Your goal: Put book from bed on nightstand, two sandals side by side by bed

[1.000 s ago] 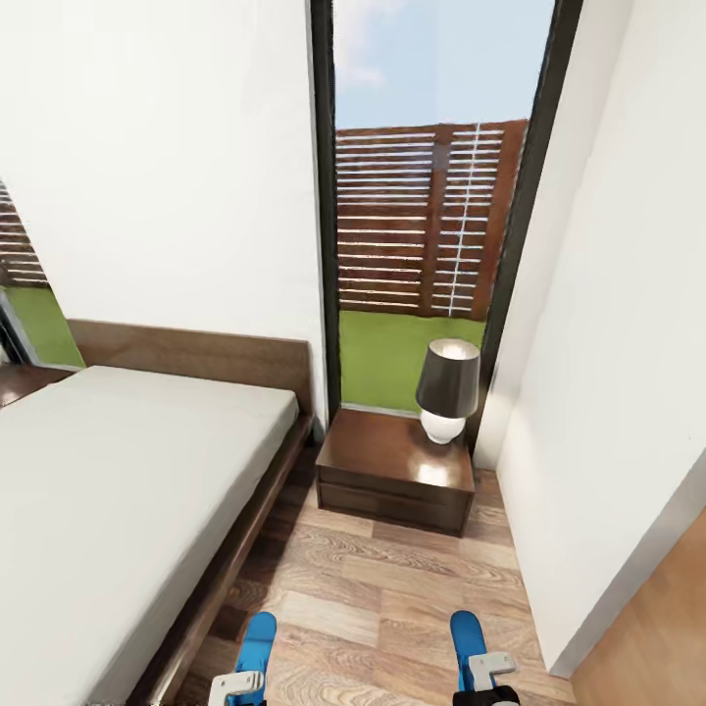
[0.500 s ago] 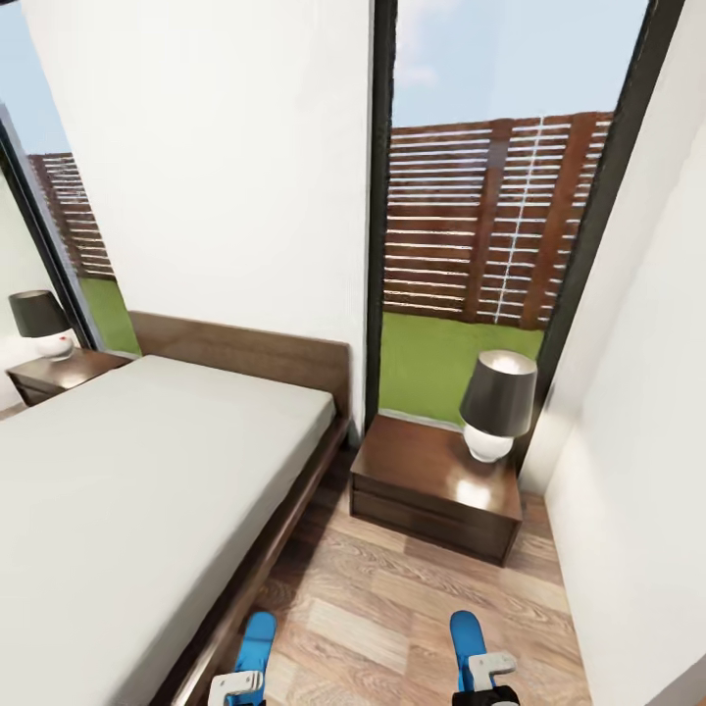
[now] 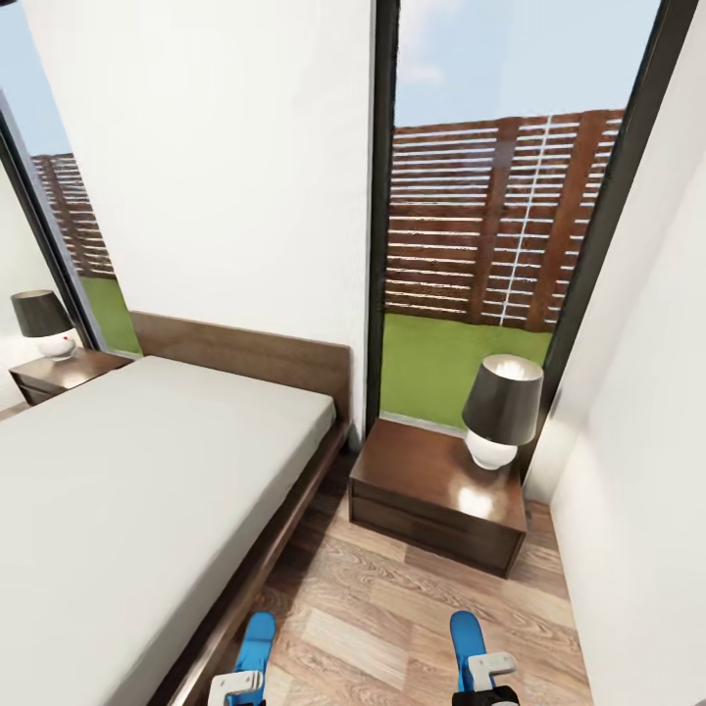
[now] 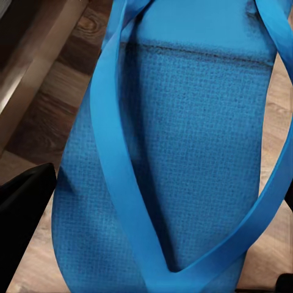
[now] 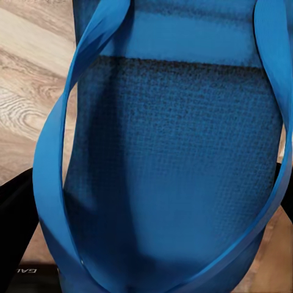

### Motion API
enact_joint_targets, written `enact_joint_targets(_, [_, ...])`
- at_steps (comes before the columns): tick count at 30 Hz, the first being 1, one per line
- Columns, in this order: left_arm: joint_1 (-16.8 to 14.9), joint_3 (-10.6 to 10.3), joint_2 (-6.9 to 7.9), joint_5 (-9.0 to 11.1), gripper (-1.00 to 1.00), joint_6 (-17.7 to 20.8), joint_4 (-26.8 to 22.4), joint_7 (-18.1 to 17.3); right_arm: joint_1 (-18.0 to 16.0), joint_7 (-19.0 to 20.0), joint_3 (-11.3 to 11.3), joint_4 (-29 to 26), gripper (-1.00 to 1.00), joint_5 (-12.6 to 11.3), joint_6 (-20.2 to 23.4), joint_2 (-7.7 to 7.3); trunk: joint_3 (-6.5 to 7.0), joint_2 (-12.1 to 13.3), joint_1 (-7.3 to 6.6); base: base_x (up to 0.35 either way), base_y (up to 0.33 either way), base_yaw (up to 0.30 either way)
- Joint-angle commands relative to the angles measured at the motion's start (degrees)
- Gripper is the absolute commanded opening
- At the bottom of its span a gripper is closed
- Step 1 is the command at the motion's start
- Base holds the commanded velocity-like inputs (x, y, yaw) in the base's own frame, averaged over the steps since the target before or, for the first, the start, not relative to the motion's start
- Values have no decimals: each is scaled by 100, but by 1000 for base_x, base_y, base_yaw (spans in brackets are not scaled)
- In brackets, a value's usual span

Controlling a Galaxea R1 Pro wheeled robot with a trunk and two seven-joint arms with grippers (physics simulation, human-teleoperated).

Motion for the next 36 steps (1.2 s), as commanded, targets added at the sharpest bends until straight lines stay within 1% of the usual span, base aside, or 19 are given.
enact_joint_targets(1, [-5,-54,3,48,-100,-23,6,44,-2,-34,46,-10,-100,6,41,-1,-8,-7,1,27,-48,1])
enact_joint_targets(6, [-5,-54,3,50,-100,-23,6,44,-2,-34,49,-9,-100,6,41,-1,-8,-7,1,13,-157,43])
enact_joint_targets(13, [-5,-54,4,49,-100,-23,6,44,-2,-34,56,-8,-100,6,41,-1,-8,-7,1,2,-133,188])
enact_joint_targets(19, [-5,-54,4,53,-100,-23,6,44,-2,-34,62,-8,-100,6,41,-1,-8,-7,1,0,-23,92])
enact_joint_targets(36, [-5,-54,11,56,-100,-23,6,44,-2,-34,64,-8,-100,6,41,-2,-8,-7,1,12,-2,24])
